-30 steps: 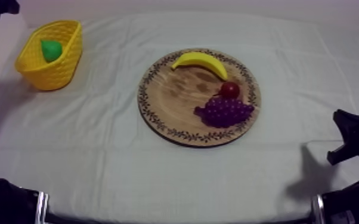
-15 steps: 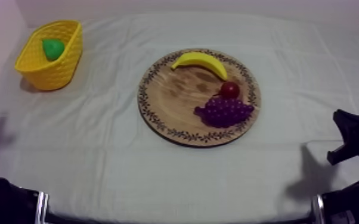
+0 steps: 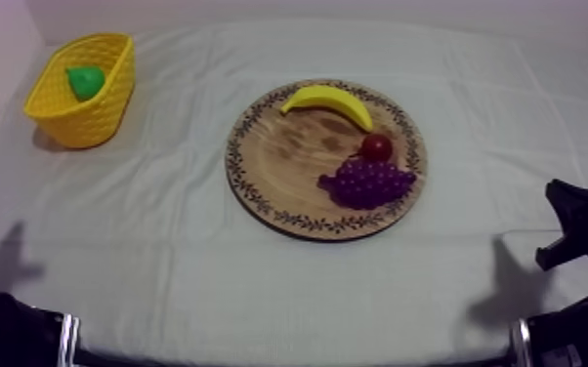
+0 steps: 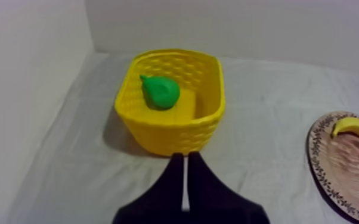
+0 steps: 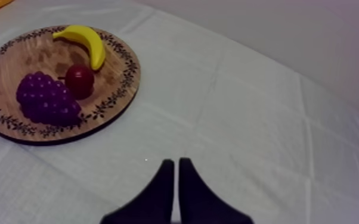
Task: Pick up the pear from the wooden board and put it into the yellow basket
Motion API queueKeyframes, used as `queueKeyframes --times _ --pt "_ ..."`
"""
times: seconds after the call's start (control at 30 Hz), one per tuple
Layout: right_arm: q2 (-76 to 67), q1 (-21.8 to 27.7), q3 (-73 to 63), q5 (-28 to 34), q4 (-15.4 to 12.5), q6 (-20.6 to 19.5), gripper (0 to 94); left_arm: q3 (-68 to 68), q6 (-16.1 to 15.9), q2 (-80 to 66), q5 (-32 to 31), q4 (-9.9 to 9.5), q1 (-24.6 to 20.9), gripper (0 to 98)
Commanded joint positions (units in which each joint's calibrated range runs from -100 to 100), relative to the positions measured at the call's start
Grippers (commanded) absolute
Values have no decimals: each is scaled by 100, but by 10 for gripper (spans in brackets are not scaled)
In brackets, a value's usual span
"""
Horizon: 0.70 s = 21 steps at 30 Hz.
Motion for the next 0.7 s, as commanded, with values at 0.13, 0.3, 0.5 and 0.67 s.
queueKeyframes --times 0.13,0.3,0.5,0.67 --pt "-1 -3 -1 0 0 4 5 1083 132 -407 -860 -15 -25 0" --pt "-1 -3 -1 0 0 5 5 2061 247 -655 -1511 -84 -3 0" --pt "-1 -3 -1 0 0 5 5 2481 16 -915 -1817 -17 24 0" --pt "-1 -3 -1 0 0 5 5 2537 -357 -1113 -1811 173 91 0"
